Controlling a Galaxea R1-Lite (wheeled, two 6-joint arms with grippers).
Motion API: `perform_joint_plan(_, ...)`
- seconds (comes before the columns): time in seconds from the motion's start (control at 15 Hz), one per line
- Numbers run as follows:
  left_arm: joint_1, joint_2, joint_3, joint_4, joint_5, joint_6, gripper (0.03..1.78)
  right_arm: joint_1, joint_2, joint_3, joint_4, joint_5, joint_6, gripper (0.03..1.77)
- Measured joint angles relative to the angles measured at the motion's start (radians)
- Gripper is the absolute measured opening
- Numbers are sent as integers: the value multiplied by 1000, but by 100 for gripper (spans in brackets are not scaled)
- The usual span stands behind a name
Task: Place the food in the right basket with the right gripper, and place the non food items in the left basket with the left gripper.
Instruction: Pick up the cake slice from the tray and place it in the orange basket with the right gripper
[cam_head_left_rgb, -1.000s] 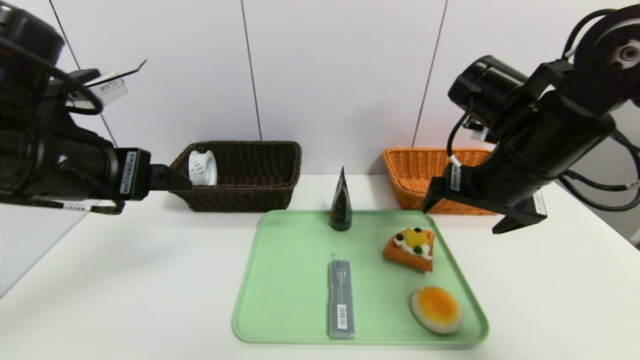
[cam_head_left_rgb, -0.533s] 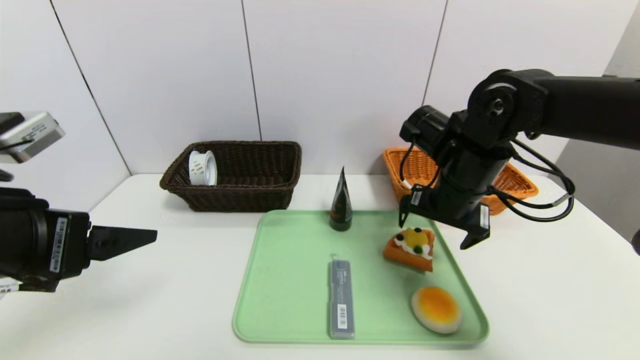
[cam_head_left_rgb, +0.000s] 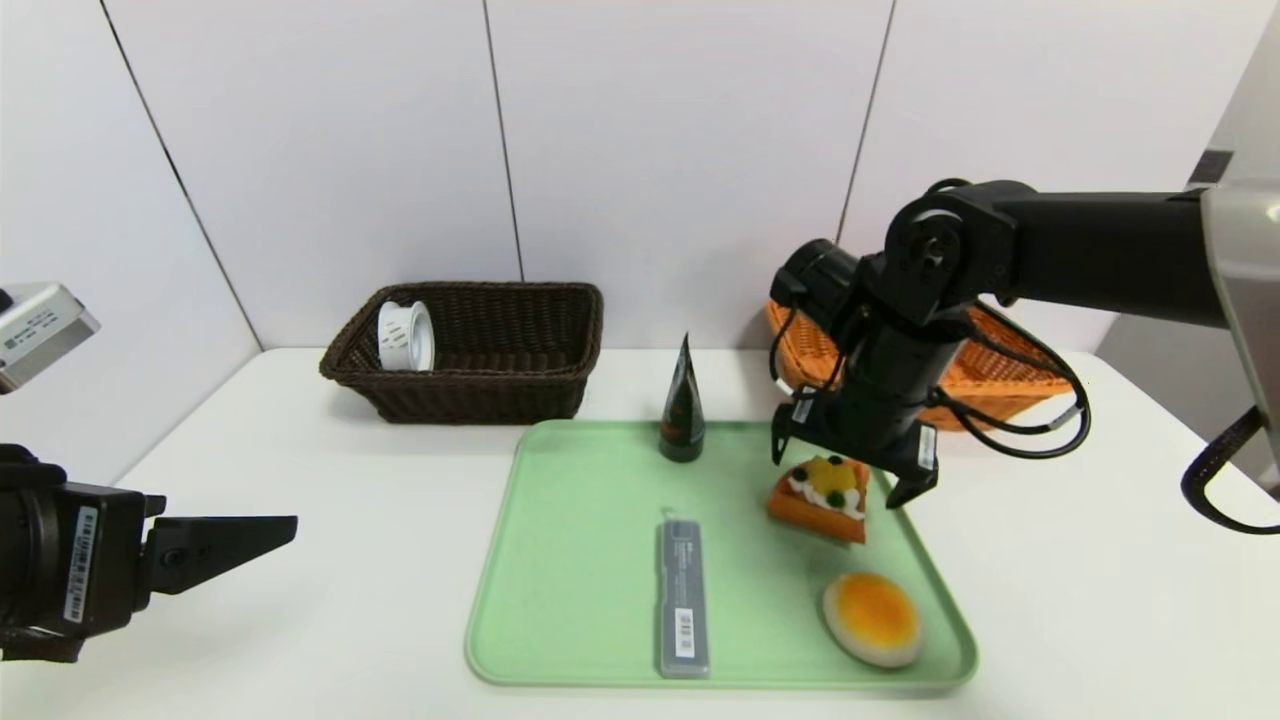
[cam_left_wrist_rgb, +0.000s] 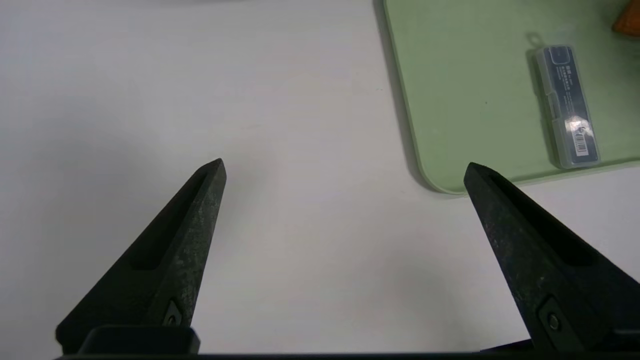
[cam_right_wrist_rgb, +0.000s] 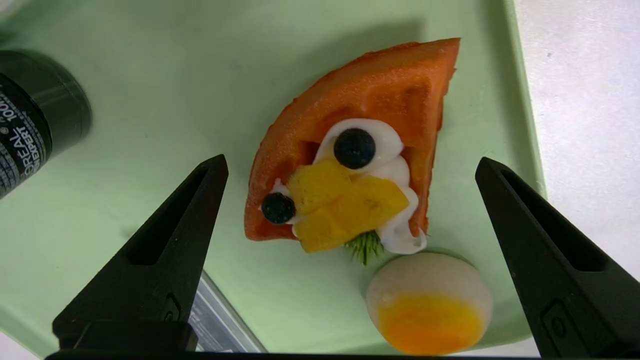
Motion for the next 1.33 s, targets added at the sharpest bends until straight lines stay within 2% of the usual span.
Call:
perform_joint_plan(0.87, -2, -8, -8, -3, -17, 5, 169, 10, 63, 0, -24, 4, 22, 171)
perform_joint_plan(0.93, -2, -9, -9, -3, -17, 5, 169, 10, 64, 0, -24, 3, 22, 164)
perform_joint_plan(1.13, -2, -14, -9, -3, -17, 5, 169, 10, 64, 1, -23, 4, 22, 117)
perform_joint_plan(1.33, -2, -20, -10, -3, -16, 5, 169, 12, 61, 1, -20, 4, 24, 99)
